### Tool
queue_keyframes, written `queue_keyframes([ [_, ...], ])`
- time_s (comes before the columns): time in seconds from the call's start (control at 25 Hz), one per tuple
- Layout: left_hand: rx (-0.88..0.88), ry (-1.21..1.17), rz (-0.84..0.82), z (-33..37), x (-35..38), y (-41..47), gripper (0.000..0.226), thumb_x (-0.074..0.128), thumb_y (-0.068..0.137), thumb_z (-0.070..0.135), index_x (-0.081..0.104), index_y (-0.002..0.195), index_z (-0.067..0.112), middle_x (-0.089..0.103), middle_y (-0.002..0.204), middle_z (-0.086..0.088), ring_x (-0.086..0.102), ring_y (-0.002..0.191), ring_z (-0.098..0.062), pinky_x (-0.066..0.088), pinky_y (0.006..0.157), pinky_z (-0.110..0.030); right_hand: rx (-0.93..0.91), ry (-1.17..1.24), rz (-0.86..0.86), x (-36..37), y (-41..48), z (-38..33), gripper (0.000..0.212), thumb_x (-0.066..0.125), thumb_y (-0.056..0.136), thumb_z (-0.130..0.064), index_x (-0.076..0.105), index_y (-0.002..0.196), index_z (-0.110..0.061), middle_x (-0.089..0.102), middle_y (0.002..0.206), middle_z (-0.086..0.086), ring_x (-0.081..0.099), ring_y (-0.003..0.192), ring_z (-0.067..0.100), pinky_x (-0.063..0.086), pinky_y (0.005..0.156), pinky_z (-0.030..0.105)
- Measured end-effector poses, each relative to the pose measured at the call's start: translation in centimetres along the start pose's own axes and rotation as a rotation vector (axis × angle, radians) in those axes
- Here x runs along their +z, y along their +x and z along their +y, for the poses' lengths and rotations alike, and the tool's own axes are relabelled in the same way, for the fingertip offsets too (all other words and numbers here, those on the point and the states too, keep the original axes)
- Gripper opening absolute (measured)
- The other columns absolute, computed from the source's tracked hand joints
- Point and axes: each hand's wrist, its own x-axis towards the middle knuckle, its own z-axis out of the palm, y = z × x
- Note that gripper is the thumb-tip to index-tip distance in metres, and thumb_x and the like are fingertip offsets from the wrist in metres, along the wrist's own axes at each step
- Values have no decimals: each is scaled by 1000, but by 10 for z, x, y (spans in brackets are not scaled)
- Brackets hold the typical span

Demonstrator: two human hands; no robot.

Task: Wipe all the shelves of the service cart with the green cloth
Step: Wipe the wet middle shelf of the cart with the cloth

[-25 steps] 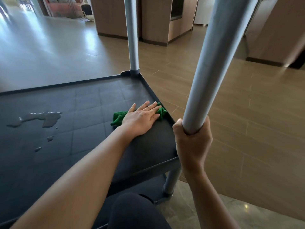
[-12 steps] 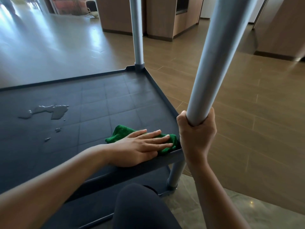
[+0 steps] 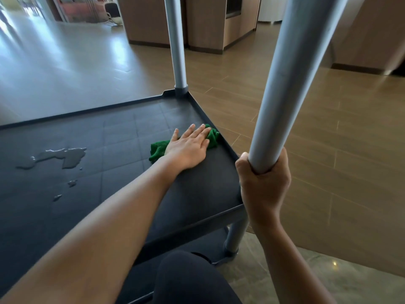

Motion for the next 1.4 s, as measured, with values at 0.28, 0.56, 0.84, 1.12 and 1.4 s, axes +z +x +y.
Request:
queue_keyframes([
  [0.28, 116, 3, -63, 10, 1, -31, 49, 14, 103, 40, 0, 150, 40, -6, 158, 20, -14, 144, -4, -13, 117, -40, -28, -3, 17, 0, -2, 0, 24, 65, 66, -25, 49, 81, -17, 50, 65, -9, 47, 54, 10, 44, 47, 25],
  [0.56, 469, -37, -238, 9, 3, -123, 43, 14, 102, 46, -16, 127, 64, -24, 139, 40, -34, 128, 15, -31, 104, -19, -29, 15, 6, -1, -4, -3, 22, 66, 67, -18, 50, 81, -17, 51, 65, -9, 49, 56, 12, 45, 48, 22],
  [0.84, 210, 24, -85, -7, 1, -50, 49, 15, 103, 42, -1, 149, 43, -9, 155, 24, -18, 141, 0, -19, 115, -40, 14, 40, -8, 0, -3, -3, 23, 68, 67, -17, 52, 83, -15, 56, 68, 4, 54, 53, 28, 48, 43, 35],
  [1.12, -20, -1, -126, -17, -8, 16, 49, 13, 103, 39, -1, 150, 41, -9, 159, 17, -15, 145, -8, -14, 116, -46, -23, 18, -11, 1, -1, -1, 22, 64, 66, -26, 49, 81, -21, 51, 65, -7, 48, 49, 9, 43, 43, 19],
  [1.4, 275, -82, -308, -13, -16, -81, 46, 10, 104, 38, -4, 149, 40, -15, 156, 18, -21, 141, -1, -16, 116, -33, -13, 18, -15, 3, -3, -3, 22, 64, 70, -28, 46, 82, -24, 54, 68, 1, 54, 53, 25, 48, 44, 38],
])
